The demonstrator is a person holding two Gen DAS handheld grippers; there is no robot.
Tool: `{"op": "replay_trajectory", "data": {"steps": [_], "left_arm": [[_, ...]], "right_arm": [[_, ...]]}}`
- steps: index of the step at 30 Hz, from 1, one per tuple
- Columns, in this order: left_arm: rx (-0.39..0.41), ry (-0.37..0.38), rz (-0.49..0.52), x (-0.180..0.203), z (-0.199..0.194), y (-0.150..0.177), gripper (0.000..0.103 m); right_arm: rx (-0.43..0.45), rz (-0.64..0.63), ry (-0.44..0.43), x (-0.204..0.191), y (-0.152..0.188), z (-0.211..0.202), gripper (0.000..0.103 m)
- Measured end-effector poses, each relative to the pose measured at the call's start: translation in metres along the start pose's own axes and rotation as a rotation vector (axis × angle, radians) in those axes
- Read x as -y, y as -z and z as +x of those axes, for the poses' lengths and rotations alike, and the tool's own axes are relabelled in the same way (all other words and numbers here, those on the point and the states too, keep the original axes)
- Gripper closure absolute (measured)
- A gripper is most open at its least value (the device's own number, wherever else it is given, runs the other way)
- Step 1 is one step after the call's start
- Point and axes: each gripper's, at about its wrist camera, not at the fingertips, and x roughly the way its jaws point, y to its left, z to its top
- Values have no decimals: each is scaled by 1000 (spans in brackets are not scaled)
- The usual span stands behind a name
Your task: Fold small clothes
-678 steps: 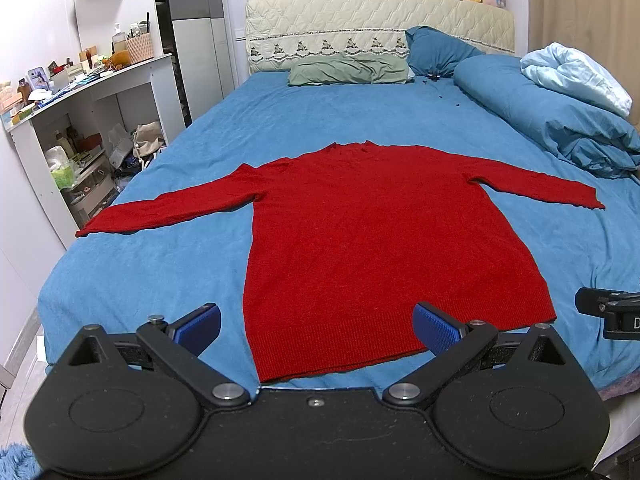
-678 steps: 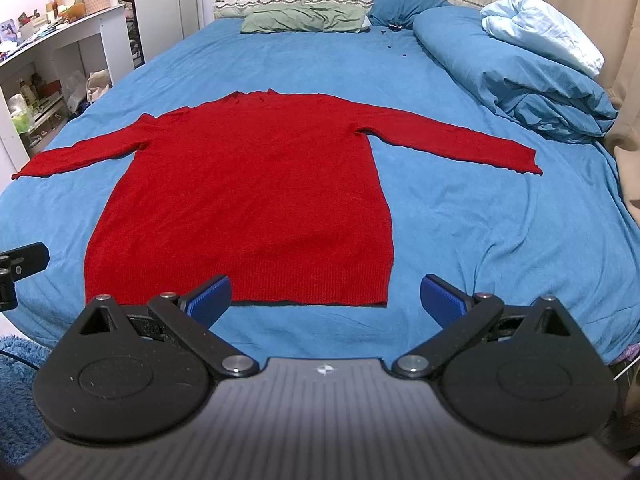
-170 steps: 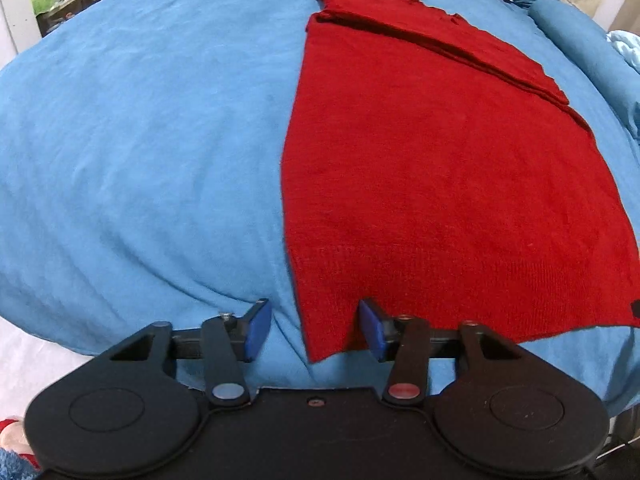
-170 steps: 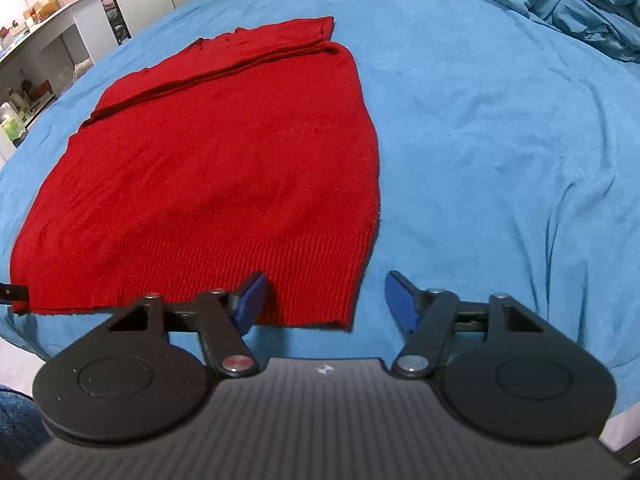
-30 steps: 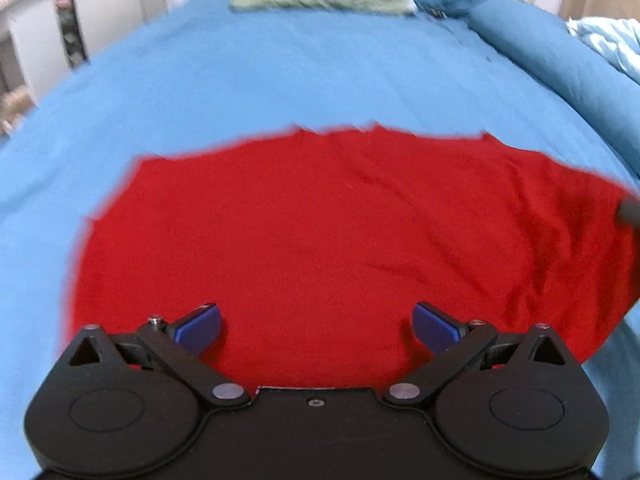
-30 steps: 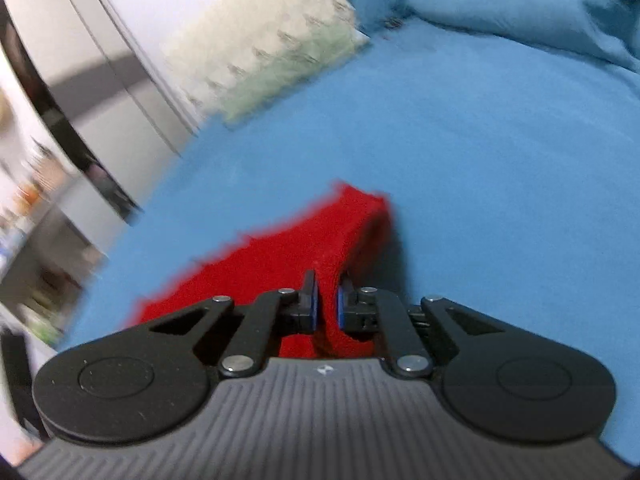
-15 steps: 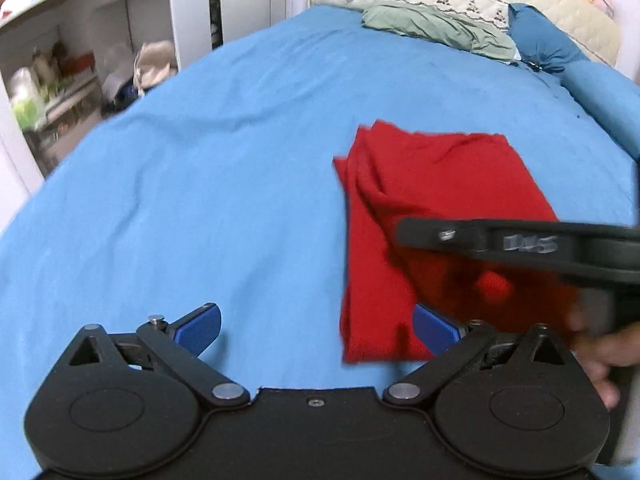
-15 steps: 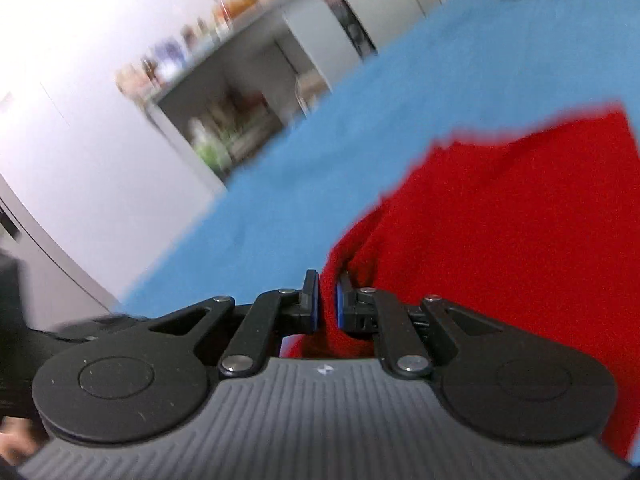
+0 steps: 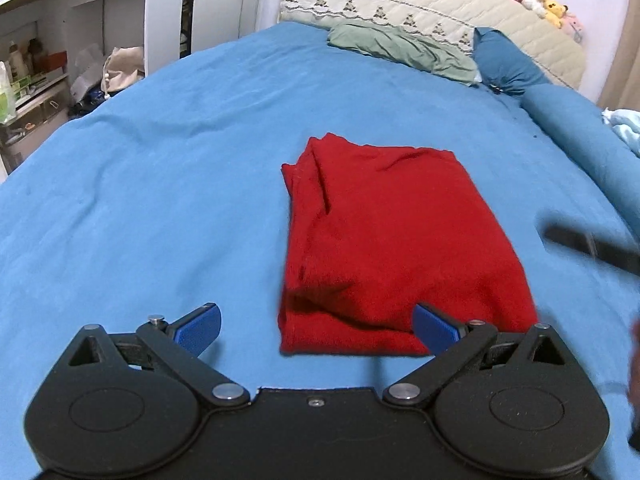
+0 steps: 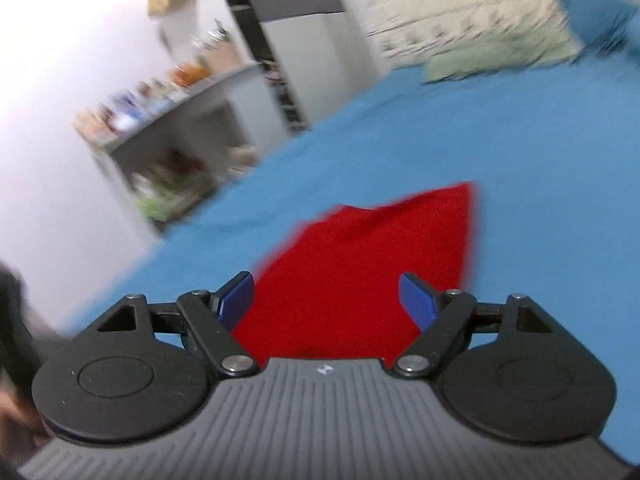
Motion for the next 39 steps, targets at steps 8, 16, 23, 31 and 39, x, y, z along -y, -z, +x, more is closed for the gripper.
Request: {"op": "replay_trajectory", "data": {"steps": [8,16,23,31,39], "left_arm": [[10,-18,-36,-5,13,-13,0],[21,-34,-44,-9,15,-17,0],[-6,-67,-2,-15,23,-9,0],[-75,-78,13,-22,37,18,2],[13,7,72,-7,3,-14,0]], "right_arm": [[-92,-72,179,-1,68,12,10],[-38,-32,247,-4,74,25,16],[-13,45,338,14,72,11,30],[-66,46,316,21,77,11,28],[-117,-29,153,15,15,-25,0]]}}
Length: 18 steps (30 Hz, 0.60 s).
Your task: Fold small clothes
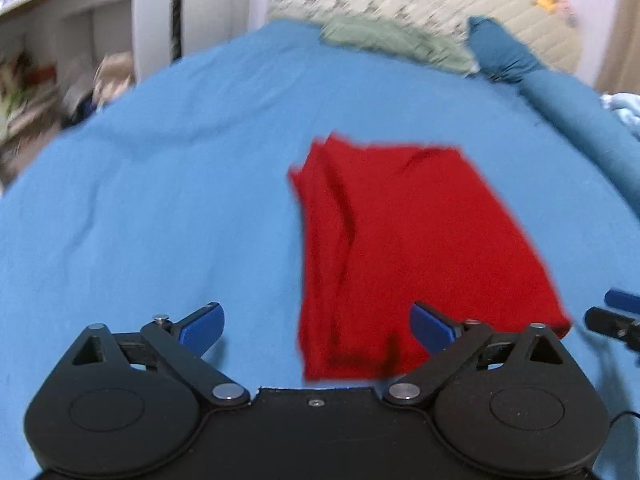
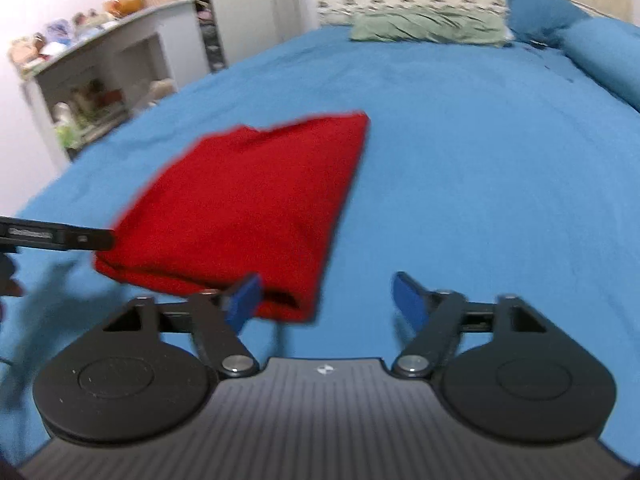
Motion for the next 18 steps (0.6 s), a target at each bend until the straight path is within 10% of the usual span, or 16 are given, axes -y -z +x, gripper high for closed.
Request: {"op": "replay_trajectory", "data": {"steps": [7,18], "left_arm": [[-54,87,-38,7,45,-52,0],[-154,156,-142,-1,102,-53,13]], "right_arm": [[-174,162,-74,30,-87,47,0],[-303,205,-110,21,-69,144,9]]}}
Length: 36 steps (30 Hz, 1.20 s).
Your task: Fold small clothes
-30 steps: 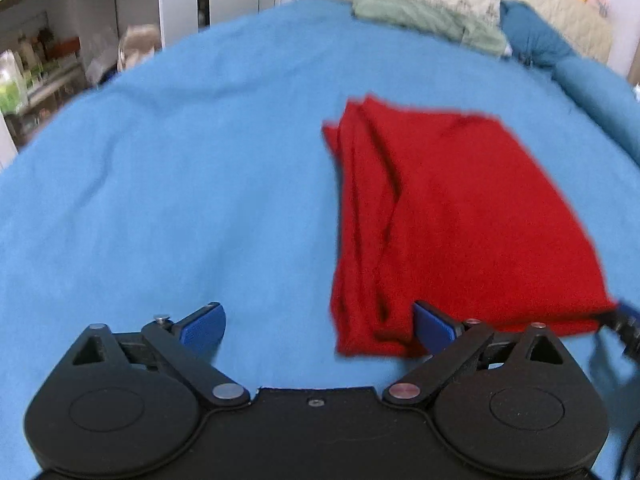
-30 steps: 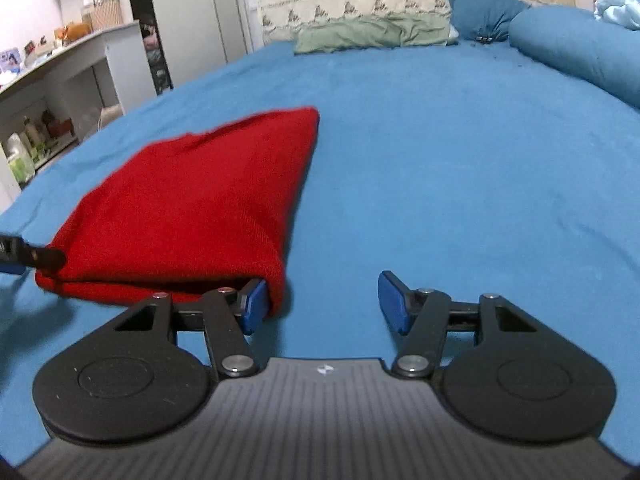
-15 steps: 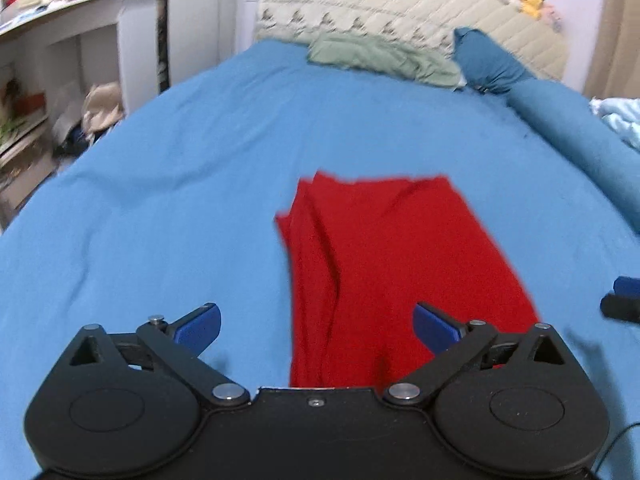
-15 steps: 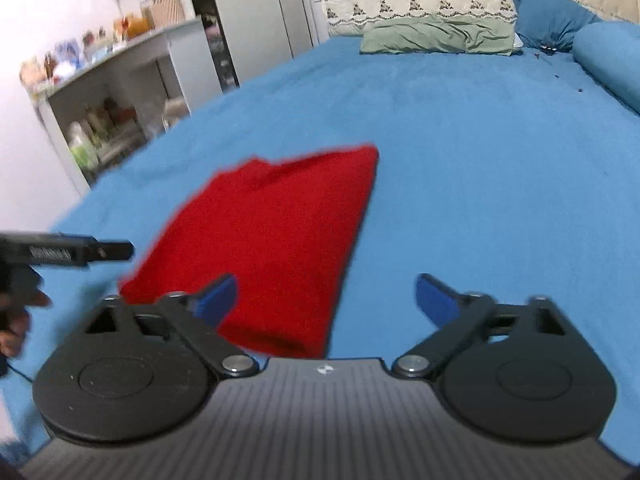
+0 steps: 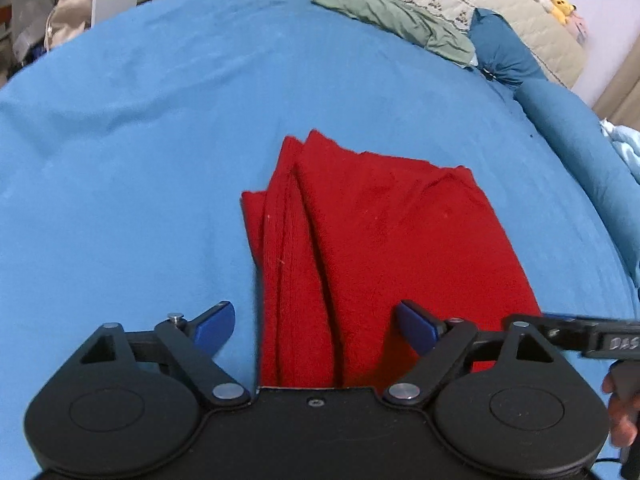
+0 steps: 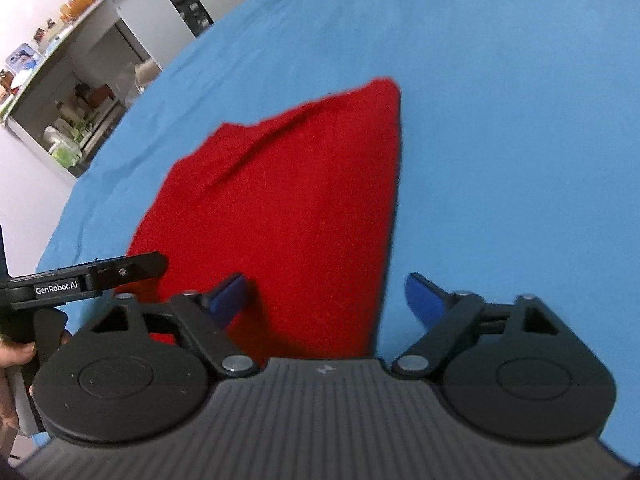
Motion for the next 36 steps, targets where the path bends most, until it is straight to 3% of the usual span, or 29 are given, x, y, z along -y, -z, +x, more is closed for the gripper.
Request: {"op": "replay_trajectory", "data": {"steps": [1,2,4,5,6,7,9,16,23,25,29,33,36], "left_arm": [[4,4,-9,0,1,1,17],[4,10,-10,1,2,1,21],[-8,52,-10,2,1,0,51],[-14,62,-16,4,-1,-1,54],[-14,55,-14,7,-3,-2,64],[-14,53,-17,9,-7,-4,72],[-2,58,-31,13,-18,-7,78],[64,84,67,74,-100,2,79],[66,158,156,151,-168,55,79],[36,170,190,167,-166,72,79],[-42,183,103,176,-140,109,79],[-96,134,63,177,-110,155,79],[-100,101,56,172,-97,171,77]], "right_arm": [[-2,16,-18,2,1,3,11],[-3,29,-35,5,1,4,20],[-5,50,-54,8,-1,2,32],[-4,55,-71,9,-2,-1,48],[-2,64,-84,9,-4,-5,56],[3,75,-96,10,-5,-11,58],[21,93,-118,9,-8,-26,61],[101,57,-144,-9,3,-129,62],[164,-7,-86,2,68,-252,62],[160,11,-69,11,87,-262,62],[162,18,-2,41,136,-261,62],[138,61,32,72,178,-229,62],[130,118,41,92,203,-213,59]]}}
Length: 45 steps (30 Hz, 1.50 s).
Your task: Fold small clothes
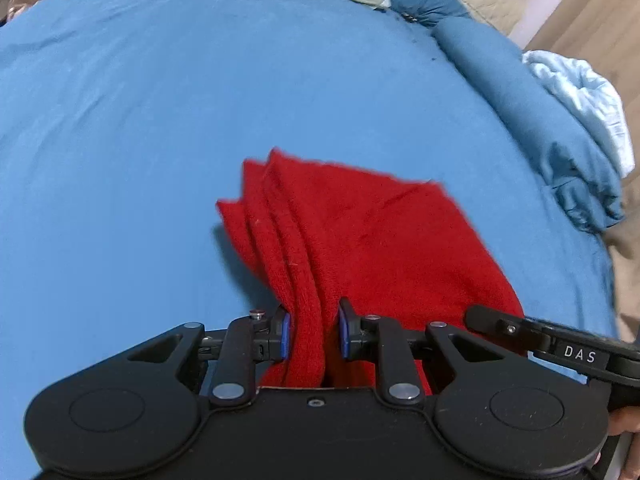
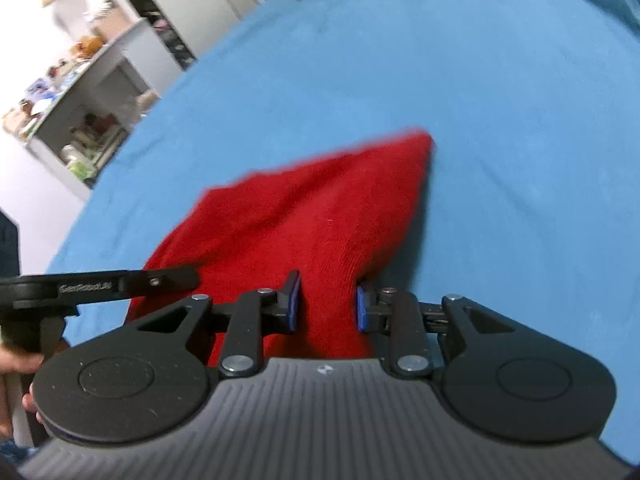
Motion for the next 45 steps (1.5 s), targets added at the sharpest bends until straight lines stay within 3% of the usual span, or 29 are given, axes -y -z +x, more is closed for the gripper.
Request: {"op": "replay_trajectory", "data": {"steps": [5,9,12,16,21,24,29,32,37,41,45], "left_arm": [[10,21,50,-8,-5,-2,65],[68,-69,79,-3,-11,-1,16],[60,-109,88,-15,-12,8,16],[18,-131,90,-27,3,14,15],[16,-129,75,-32,6,18,15],[19,-131,93,-26,-5,17,22],[114,-150,190,3,-63,14,22],[178,-146,184,17,-112,17,20],[283,-125,159,37,-200,42,2],[331,-142,123,45,-245,71,0],[353,-192,159,51,-266,106,0]], "right_arm": [[37,60,-25,10,10,-4,48],[108,57,10,6,7,-20,7],[116,55,67,13,7,-20,7],[62,29,155,20,18,-4,7],[72,49,173,23,23,5,6],[81,45,173,14,23,-8,6],[169,6,132,-14,16,-69,6],[214,-37,139,-44,15,-114,4],[266,-98,182,-100,29,-185,0],[241,-120,230,-132,50,-218,0],[216,-104,265,-150,82,-235,0]]}}
